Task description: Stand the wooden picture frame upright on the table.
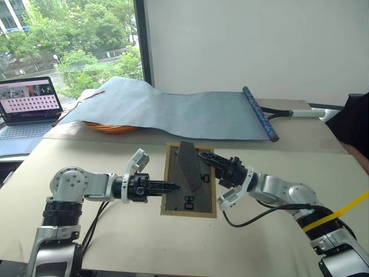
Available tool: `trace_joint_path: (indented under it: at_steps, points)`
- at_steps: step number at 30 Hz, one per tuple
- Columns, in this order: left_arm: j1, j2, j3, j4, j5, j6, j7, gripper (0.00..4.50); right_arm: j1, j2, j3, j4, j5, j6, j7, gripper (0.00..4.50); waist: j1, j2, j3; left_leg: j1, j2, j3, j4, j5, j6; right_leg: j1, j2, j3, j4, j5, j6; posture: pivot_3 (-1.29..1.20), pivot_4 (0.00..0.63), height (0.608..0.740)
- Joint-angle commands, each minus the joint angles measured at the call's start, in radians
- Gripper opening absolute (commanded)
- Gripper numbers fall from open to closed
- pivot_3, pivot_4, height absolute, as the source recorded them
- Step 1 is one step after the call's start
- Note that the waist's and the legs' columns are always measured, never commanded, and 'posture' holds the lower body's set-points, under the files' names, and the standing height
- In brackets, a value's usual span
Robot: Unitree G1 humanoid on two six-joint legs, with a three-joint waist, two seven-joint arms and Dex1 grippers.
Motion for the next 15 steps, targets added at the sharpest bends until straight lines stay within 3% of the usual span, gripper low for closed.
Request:
trace_joint_path:
  at_steps: [1,6,9,12,15]
  points:
    - [0.000,0.013,0.037,-0.057,-0.003,-0.015,-0.016,2.79,-0.017,-0.014,-0.025,-0.006,0.056,0.002,0.006,1.20,0.000,0.000,0.000,0.000,0.000,0.000,0.000,0.000,0.000,0.000,0.000,0.000,0.000,0.000,0.000,0.00,0.150,0.698]
    - [0.042,0.068,0.100,-0.127,0.074,-0.171,-0.061,4.50,-0.020,-0.030,-0.048,0.025,0.142,-0.011,0.052,1.21,-0.003,0.000,0.000,0.000,0.000,-0.002,0.000,0.001,0.000,0.000,0.000,-0.001,0.000,0.000,0.000,0.00,0.150,0.698]
    - [0.116,0.136,0.125,-0.216,0.196,-0.381,-0.168,4.50,-0.025,-0.037,-0.057,0.064,0.283,-0.015,0.155,1.21,-0.007,0.000,0.000,0.000,0.000,-0.002,-0.001,0.001,-0.001,0.001,0.000,-0.002,0.001,0.000,-0.001,0.00,0.150,0.698]
    - [0.184,0.200,0.148,-0.251,0.228,-0.452,-0.256,4.50,-0.021,-0.012,-0.046,0.115,0.604,0.046,0.420,1.21,-0.009,0.000,0.000,0.000,0.000,-0.003,-0.001,0.001,-0.001,0.001,0.000,-0.002,0.000,0.000,-0.001,0.00,0.150,0.698]
    - [0.240,0.203,0.157,-0.296,0.278,-0.550,-0.274,4.50,0.017,0.047,-0.056,0.071,0.990,0.294,0.756,1.21,-0.011,0.000,0.001,0.000,0.000,-0.004,0.000,0.002,0.000,0.003,-0.001,-0.005,0.000,0.000,-0.001,0.00,0.150,0.698]
